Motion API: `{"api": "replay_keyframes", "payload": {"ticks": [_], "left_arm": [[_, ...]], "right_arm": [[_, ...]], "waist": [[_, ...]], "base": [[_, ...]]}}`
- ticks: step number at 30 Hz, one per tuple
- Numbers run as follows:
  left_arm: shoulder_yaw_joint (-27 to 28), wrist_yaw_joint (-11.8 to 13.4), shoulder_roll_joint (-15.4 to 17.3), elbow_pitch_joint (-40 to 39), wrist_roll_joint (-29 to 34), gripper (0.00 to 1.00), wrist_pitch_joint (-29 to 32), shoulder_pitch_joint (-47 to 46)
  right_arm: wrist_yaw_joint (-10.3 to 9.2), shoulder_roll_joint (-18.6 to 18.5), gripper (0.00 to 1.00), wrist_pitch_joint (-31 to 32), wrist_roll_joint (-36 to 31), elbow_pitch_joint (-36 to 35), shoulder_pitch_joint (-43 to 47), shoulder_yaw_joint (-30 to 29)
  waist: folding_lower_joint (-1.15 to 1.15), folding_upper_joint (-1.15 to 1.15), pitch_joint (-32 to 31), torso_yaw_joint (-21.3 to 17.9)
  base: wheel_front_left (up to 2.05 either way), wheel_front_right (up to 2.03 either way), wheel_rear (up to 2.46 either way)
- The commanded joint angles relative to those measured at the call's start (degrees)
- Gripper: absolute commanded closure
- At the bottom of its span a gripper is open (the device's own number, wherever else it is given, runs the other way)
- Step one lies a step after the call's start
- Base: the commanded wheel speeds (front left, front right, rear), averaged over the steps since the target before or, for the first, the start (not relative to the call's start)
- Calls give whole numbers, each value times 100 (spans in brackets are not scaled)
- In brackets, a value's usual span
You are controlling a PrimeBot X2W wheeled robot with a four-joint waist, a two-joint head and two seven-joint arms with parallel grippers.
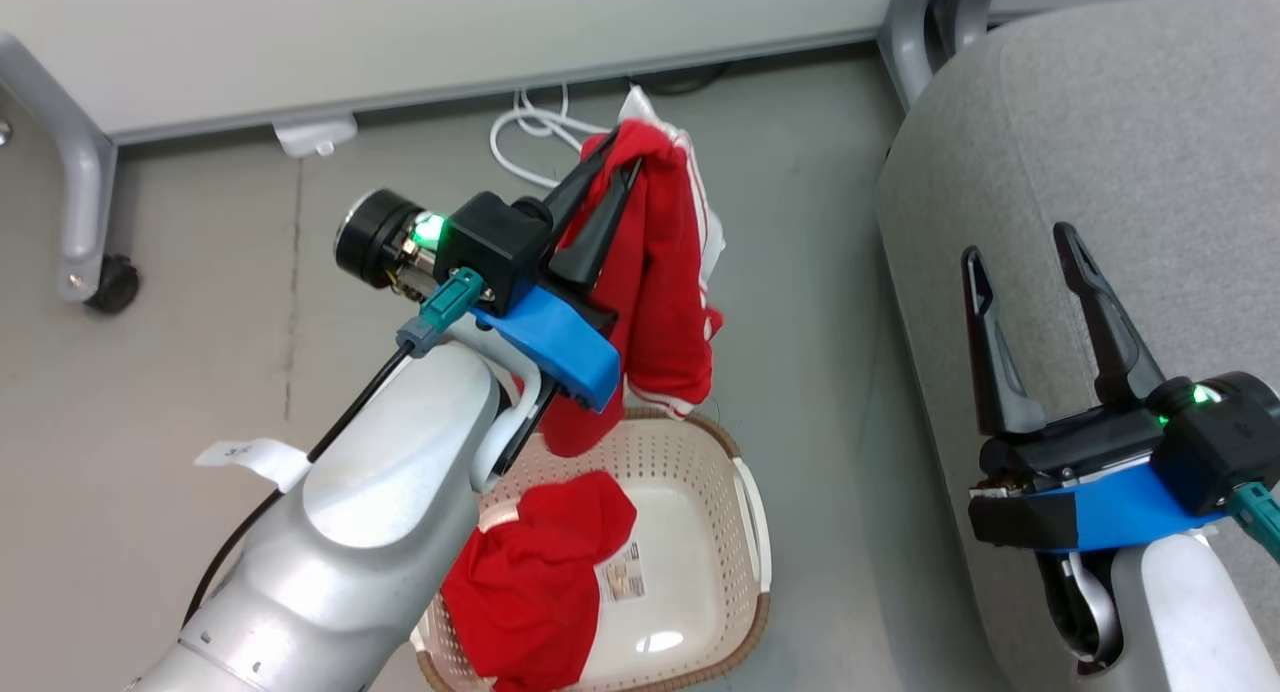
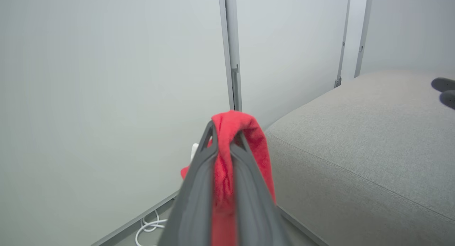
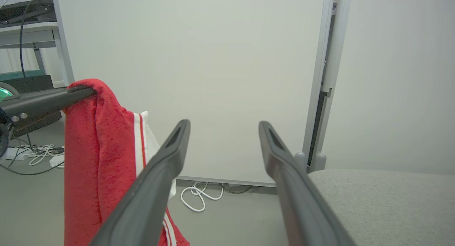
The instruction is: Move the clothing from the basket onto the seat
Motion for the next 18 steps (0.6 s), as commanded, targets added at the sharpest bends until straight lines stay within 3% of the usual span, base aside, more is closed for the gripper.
{"api": "replay_keyframes", "payload": {"ticks": [1,9,18], "left_arm": [[142,4,-4,-204,92,100,-29,59],[613,-59,-82,-999,377,100,-29,60],[695,-139,-172,-1290,518,100,-28,62]], "right_arm": [[3,35,0,-23,24,26,104,14],[3,109,0,-23,57,80,333,56],[3,154,0,-23,75,106,526,102]], "waist": [[2,0,-268,27],[2,0,-671,51],[2,0,-888,108]], "base": [[0,0,0],[0,0,0],[0,0,0]]}}
